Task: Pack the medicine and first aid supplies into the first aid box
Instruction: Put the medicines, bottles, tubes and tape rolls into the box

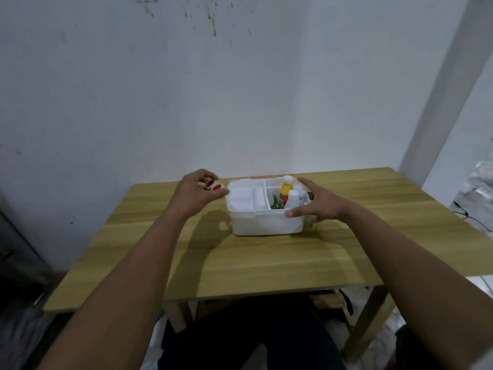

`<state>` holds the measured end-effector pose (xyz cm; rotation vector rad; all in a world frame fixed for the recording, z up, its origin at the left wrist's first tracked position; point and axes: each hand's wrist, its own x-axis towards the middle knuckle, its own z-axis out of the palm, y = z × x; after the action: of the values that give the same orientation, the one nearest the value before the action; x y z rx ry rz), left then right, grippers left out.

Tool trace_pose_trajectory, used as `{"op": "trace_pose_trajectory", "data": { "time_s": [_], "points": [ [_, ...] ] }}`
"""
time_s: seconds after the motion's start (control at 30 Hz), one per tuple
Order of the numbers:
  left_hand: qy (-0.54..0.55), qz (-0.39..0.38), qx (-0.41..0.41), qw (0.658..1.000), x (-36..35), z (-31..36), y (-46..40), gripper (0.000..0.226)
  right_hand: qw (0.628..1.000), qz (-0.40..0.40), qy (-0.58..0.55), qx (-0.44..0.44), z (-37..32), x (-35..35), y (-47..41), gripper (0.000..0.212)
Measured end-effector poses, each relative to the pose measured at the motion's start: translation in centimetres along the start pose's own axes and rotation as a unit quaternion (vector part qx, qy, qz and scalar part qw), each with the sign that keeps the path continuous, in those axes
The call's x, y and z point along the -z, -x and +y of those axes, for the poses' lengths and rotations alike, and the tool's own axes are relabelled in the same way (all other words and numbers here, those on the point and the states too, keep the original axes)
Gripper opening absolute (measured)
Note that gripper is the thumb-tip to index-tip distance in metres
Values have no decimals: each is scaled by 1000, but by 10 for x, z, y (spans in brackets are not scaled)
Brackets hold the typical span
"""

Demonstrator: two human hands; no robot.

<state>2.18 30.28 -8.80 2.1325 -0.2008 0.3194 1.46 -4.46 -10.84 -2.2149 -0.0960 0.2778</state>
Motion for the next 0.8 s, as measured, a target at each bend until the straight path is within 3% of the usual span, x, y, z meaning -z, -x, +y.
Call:
{"op": "trace_pose_trajectory", "data": {
  "time_s": [0.13,0.37,0.53,0.8],
  "points": [
    [-69,-60,-41,995,-34,18,14,44,1000,-4,-2,-2,-2,-1,1,128],
    [-97,-48,-61,992,-39,25,17,51,1000,-8,-15,-3,-3,1,5,121],
    [-115,-76,-59,989,-49,30,15,58,1000,-3,-10,-13,-5,-1,5,132],
    [-136,-97,-76,983,-43,21,13,53,1000,-4,-6,-14,-3,1,5,131]
  ]
}}
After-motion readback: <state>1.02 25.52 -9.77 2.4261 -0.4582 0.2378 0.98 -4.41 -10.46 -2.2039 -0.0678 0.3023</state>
